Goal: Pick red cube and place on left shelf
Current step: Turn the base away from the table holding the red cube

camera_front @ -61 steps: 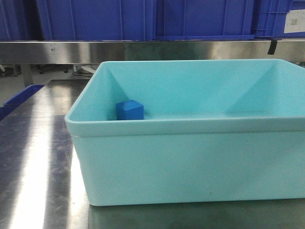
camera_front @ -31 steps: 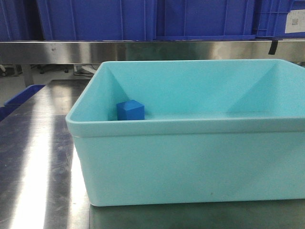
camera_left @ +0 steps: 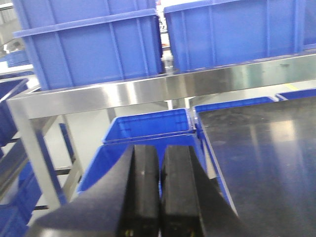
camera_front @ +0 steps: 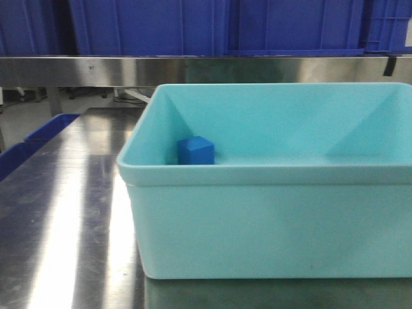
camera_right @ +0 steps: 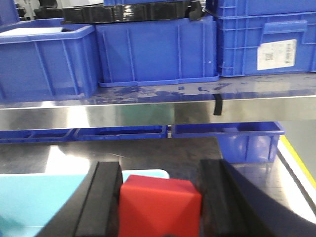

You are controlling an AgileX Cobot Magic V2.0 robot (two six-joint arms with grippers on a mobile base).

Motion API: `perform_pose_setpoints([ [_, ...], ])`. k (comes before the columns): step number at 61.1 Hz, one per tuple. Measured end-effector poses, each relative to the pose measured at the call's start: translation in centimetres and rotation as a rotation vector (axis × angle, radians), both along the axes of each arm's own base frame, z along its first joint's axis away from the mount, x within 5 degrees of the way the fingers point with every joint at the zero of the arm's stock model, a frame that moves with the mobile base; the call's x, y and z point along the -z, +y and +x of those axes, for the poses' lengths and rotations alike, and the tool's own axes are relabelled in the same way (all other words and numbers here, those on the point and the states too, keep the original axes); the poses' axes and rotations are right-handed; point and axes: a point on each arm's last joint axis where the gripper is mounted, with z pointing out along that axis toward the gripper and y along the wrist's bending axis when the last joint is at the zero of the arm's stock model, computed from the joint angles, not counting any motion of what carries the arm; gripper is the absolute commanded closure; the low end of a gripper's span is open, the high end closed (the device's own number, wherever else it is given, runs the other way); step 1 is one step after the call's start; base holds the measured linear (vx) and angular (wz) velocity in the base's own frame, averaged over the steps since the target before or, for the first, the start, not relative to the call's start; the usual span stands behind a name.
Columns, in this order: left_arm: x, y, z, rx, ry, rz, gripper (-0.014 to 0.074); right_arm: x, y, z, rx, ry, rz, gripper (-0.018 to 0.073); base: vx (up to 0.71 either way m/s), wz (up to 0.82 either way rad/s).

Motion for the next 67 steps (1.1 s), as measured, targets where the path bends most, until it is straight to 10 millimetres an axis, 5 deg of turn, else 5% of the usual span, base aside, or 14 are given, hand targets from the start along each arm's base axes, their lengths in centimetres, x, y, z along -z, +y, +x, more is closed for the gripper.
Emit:
perform_pose_setpoints([
  [67, 0.0, 0.0, 0.0, 0.0, 0.0, 0.0, 0.0491, 0.04, 0.0, -0.02, 0.0, 0.0, 0.0, 0.051, -0.07, 0.16],
])
